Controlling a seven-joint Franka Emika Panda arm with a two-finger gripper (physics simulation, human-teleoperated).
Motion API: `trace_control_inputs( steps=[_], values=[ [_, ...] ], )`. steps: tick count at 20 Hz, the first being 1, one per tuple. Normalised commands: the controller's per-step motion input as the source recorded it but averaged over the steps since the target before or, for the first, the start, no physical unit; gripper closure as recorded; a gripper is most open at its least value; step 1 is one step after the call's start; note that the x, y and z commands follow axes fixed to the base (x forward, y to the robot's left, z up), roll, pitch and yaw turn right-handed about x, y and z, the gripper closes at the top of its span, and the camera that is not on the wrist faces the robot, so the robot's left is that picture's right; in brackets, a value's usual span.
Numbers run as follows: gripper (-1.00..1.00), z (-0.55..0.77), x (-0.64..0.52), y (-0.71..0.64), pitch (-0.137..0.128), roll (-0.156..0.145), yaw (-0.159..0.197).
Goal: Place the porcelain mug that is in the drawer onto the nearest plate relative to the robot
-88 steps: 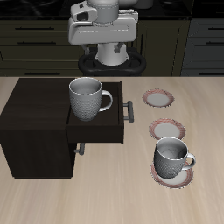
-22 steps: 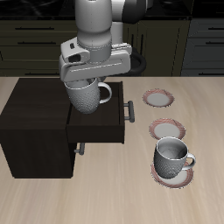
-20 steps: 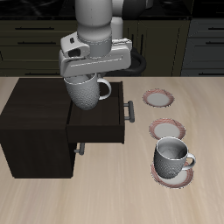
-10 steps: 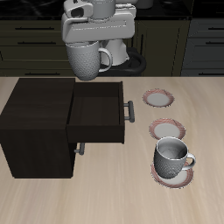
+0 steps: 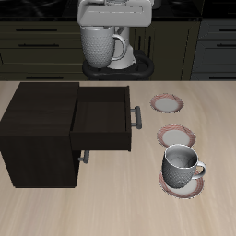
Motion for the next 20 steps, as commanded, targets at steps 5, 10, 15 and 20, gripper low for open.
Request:
trace_control_inputs(
  steps=[5,10,15,20],
  values=[
    [1.0,-0.18,-0.32,0.43,0.0,0.016,-0.042],
    [1.0,-0.24,-0.5,0.74,-0.011,0.055,-0.028],
    [1.0,-0.28,-0.47,0.63,0.013,0.077,-0.013],
    [1.0,-0.22,-0.26,0.4,0.015,0.048,-0.037]
  ],
)
